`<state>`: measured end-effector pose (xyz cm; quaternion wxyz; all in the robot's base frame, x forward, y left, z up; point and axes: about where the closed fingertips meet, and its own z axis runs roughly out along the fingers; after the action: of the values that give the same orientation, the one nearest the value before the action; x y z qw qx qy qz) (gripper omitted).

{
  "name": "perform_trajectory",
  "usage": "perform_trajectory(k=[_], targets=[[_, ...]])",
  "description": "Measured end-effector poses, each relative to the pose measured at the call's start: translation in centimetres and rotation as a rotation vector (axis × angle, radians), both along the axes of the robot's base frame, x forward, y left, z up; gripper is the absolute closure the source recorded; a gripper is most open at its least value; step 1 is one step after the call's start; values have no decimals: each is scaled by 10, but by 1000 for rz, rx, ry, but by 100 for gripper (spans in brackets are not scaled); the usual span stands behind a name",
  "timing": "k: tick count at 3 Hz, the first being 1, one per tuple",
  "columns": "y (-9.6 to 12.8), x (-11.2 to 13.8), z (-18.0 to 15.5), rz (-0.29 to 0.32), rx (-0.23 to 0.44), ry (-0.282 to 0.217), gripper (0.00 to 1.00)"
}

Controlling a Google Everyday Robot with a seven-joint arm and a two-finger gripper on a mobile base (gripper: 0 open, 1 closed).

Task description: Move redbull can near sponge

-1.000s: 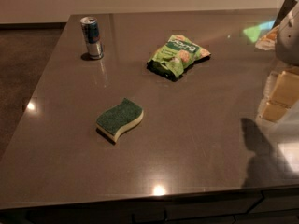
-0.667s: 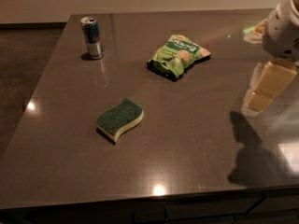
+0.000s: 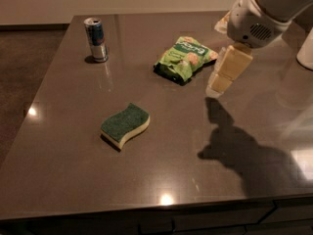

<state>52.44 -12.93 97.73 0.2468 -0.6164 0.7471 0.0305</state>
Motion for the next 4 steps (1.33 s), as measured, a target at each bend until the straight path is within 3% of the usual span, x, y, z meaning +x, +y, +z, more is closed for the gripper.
perform_trajectory(k=[2,3,4], targets=[[69,66,-10,-108,154,-27,0],[88,95,-15,-189,206,-33,0],[110,116,-22,-223,253,-42,0]])
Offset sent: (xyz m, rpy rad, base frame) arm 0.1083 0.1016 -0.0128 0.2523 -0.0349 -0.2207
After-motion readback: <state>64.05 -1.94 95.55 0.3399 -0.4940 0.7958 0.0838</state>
